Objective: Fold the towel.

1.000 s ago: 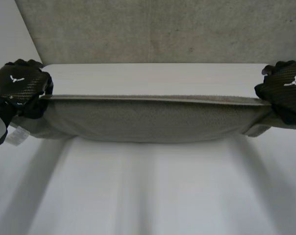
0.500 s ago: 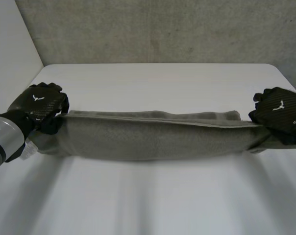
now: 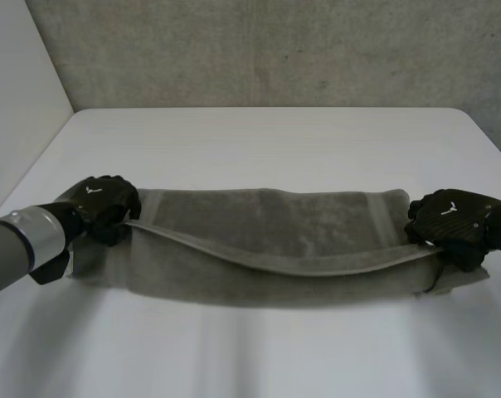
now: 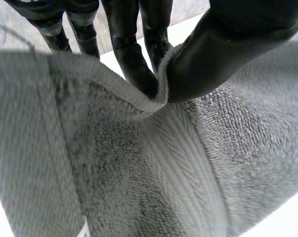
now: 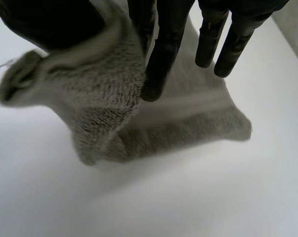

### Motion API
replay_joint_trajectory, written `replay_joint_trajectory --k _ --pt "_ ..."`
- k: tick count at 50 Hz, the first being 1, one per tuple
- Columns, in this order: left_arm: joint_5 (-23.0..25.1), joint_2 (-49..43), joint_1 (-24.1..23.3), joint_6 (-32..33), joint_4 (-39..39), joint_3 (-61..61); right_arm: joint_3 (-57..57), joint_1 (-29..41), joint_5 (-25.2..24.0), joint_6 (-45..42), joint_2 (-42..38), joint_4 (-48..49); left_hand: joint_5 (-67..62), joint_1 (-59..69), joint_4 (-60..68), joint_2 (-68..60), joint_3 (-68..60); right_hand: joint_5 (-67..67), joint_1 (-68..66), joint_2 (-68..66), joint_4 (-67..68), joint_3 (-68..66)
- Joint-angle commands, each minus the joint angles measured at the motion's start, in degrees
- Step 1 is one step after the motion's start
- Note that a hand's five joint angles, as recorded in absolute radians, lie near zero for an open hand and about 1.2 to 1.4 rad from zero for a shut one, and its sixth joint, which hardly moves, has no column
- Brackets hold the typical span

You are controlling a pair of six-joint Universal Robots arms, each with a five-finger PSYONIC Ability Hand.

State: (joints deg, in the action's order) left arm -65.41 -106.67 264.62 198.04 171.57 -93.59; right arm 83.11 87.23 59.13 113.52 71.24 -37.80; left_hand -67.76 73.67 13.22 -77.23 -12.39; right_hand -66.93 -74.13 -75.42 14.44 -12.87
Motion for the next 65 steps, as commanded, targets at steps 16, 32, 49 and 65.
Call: replay_joint_trajectory --k 16,32,49,65 --pt "-0.8 -20.2 -4.3 -0.1 2.3 20.3 -21.5 9.4 7.8 6.6 -20.3 12.8 -2.2 6.3 -3.2 -2.8 2.4 -3.1 -5.9 -4.6 -4.4 2.9" --pt "-6.3 -25.3 -4.7 -0.1 10.9 25.4 -27.6 11.4 10.9 6.7 -28.6 22.1 -2.2 6.3 -3.2 -2.8 2.4 -3.1 -5.9 -4.6 -4.4 2.9" --pt "-6.4 -29.1 -6.4 -0.1 14.3 28.1 -29.4 11.4 11.6 9.6 -31.3 29.7 -2.2 6.3 -3.2 -2.8 2.4 -3.1 -5.9 -4.6 -4.4 2.9" --pt "-6.7 -29.9 -7.4 0.0 17.8 28.0 -29.0 12.6 14.0 10.9 -32.8 33.6 58.8 -54.7 -3.2 58.3 2.4 66.9 64.1 65.4 -4.4 2.9"
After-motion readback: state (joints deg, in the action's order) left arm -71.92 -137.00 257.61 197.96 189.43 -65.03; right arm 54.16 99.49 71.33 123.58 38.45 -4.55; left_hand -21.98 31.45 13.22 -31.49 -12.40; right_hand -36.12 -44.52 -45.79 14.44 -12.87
